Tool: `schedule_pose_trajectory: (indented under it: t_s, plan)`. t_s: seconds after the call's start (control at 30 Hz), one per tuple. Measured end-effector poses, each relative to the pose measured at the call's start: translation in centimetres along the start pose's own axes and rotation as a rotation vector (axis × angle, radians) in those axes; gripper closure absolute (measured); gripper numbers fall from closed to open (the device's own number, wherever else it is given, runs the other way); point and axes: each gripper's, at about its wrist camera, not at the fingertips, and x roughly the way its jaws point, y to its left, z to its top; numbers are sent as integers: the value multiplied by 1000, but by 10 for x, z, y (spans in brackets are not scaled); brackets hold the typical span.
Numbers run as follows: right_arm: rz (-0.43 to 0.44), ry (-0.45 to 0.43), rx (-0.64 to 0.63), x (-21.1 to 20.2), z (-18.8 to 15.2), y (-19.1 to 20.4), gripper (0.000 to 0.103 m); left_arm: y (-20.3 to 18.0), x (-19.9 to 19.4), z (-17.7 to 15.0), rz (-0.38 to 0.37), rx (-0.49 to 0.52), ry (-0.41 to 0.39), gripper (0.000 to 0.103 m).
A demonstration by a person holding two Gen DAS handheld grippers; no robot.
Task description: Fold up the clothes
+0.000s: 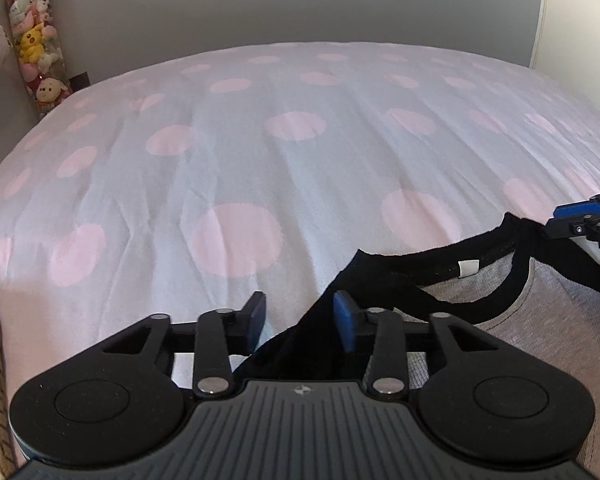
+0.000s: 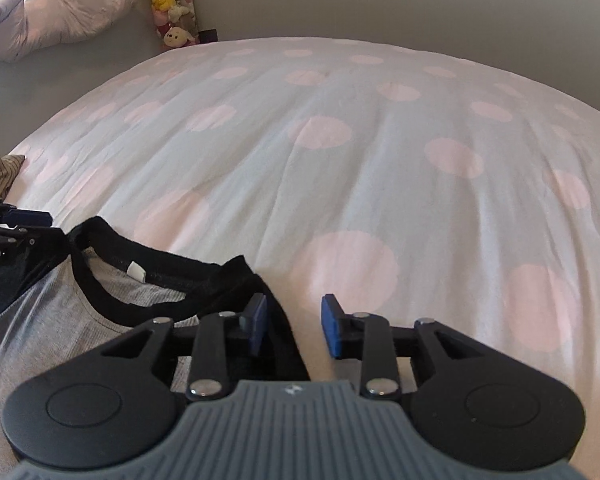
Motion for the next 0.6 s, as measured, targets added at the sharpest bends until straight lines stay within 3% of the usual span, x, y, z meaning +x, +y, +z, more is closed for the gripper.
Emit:
schedule_pose_trajectory:
  t_s: [0.2, 0.33, 0.6]
  plan:
    - [-37, 25, 57, -52, -22, -27, 69, 26, -46, -13, 52, -8, 18, 55]
    - [-28, 69, 111, -80, -55, -41, 70, 54, -69, -35, 100, -29, 81, 54]
    - [23, 120, 178, -100, -101, -56, 69, 87, -70, -82, 191, -67, 193, 53]
